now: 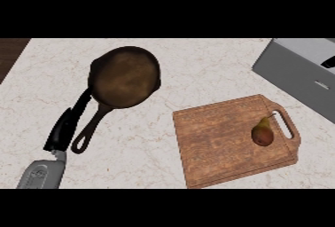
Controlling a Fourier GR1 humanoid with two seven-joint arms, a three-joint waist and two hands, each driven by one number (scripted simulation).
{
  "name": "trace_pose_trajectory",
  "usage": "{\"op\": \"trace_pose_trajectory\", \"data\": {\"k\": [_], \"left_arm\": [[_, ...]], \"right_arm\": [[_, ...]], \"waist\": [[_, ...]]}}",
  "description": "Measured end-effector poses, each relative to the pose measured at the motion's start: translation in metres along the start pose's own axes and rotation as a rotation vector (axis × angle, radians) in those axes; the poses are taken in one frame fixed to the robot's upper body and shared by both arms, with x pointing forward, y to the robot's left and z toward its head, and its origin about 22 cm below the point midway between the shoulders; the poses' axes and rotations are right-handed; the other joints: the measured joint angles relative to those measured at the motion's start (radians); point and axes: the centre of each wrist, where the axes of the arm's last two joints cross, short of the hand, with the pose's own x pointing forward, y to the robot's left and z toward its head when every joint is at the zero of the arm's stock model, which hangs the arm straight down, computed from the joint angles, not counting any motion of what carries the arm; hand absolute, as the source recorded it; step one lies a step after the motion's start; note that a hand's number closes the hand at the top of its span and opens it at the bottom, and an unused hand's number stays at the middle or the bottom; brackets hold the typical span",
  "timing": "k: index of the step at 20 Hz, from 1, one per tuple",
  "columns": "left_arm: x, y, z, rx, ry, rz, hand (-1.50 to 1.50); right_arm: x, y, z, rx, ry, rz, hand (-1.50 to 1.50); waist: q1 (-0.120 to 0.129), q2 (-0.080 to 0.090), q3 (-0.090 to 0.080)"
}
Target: Pick the cupcake from the cutting board and place it in the cardboard box
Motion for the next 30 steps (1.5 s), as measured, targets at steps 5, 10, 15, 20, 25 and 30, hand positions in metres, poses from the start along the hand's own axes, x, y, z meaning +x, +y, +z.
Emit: {"op": "trace_pose_trajectory", "data": {"k": [5,10,15,20,25,30], "left_arm": [[0.002,0.000,-0.004,0.001,-0.011,0.000,0.00],[0.001,0.000,-0.001,-0.002,-0.006,-0.001,0.00],[-0.002,0.000,0.000,0.003,-0.007,-0.003,0.00],[-0.005,0.002,0.000,0.002,-0.003,0.000,0.00],[-0.008,0.002,0.003,0.010,0.003,-0.002,0.00],[-0.006,-0.002,0.003,0.010,0.004,0.001,0.00]], "right_arm": [[-0.006,0.004,-0.001,-0.099,-0.117,-0.239,-1.50],[-0.009,0.000,-0.002,-0.180,-0.162,-0.499,-1.50],[-0.034,0.005,-0.013,-0.230,-0.127,-0.714,-1.50],[-0.071,0.011,-0.026,-0.336,-0.118,-0.869,-1.50],[-0.111,0.014,-0.037,-0.426,-0.123,-0.945,-1.50],[-0.158,0.020,-0.045,-0.519,-0.128,-0.989,-1.50]], "waist": [[0.003,0.003,0.001],[0.005,0.001,0.001],[0.001,0.001,0.001],[-0.005,-0.001,0.001],[-0.008,-0.003,0.000],[-0.013,-0.005,0.000]]}}
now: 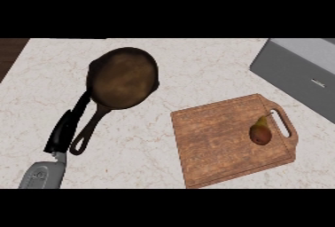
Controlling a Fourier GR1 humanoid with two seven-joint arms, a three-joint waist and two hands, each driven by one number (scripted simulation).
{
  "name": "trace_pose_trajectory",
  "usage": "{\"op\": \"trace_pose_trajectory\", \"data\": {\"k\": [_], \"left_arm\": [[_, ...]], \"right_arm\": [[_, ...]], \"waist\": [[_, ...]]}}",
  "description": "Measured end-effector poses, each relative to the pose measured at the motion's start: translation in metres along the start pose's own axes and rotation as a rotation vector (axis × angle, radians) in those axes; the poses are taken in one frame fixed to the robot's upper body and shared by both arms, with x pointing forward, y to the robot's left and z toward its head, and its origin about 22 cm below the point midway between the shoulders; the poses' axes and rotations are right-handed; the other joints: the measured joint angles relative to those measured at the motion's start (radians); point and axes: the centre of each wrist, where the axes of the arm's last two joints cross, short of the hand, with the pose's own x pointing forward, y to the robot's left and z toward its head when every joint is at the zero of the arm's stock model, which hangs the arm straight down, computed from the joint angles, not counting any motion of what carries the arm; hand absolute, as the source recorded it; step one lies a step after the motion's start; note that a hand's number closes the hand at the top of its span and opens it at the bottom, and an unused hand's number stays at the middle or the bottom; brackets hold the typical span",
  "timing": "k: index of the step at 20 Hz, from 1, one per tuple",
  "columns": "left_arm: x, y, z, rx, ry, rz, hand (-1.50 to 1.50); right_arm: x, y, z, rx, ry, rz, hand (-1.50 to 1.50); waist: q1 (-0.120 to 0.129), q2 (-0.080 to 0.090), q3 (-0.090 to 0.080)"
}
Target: Pick the cupcake from the cutting board and place it in the cardboard box
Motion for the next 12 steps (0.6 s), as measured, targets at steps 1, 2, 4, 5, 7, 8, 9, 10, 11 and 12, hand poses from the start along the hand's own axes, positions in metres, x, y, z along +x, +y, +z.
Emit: {"op": "trace_pose_trajectory", "data": {"k": [1,2,4,5,7,8,9,10,11,12], "left_arm": [[-0.002,0.002,0.001,0.003,0.005,0.001,0.00],[0.000,-0.001,0.002,0.004,0.002,0.001,0.00],[-0.003,0.001,0.003,0.004,0.003,-0.003,0.00],[-0.002,0.006,0.005,0.003,0.000,-0.003,0.00],[-0.003,0.000,0.002,0.006,0.000,-0.003,0.00],[-0.005,-0.001,0.002,0.005,0.003,-0.001,0.00],[-0.007,0.001,0.002,0.003,0.005,-0.002,0.00],[-0.008,-0.001,0.001,0.001,0.008,-0.004,0.00],[-0.008,0.000,0.002,0.004,0.009,-0.007,0.00],[-0.007,0.002,0.002,0.003,0.008,-0.005,0.00]], "right_arm": [[-0.006,-0.006,-0.001,-0.012,-0.002,-0.004,-1.50],[-0.013,-0.015,-0.004,-0.024,-0.008,-0.006,-1.50],[-0.026,-0.028,-0.006,-0.042,-0.017,-0.010,-1.50],[-0.030,-0.034,-0.007,-0.049,-0.020,-0.018,-1.50],[-0.041,-0.046,-0.009,-0.056,-0.024,-0.022,-1.50],[-0.046,-0.051,-0.009,-0.056,-0.026,-0.016,-1.50],[-0.052,-0.056,-0.008,-0.055,-0.023,-0.007,-1.50],[-0.056,-0.059,-0.007,-0.052,-0.022,-0.003,-1.50],[-0.061,-0.064,-0.006,-0.051,-0.021,0.000,-1.50],[-0.064,-0.070,-0.008,-0.048,-0.022,0.005,-1.50]], "waist": [[-0.001,-0.001,0.000],[-0.001,-0.001,0.000],[-0.002,-0.002,0.000],[-0.001,-0.002,0.000],[-0.002,-0.001,0.000],[-0.002,-0.001,0.000],[-0.003,-0.002,-0.001],[-0.003,-0.002,-0.001],[-0.004,-0.003,-0.002],[-0.003,-0.003,-0.002]]}}
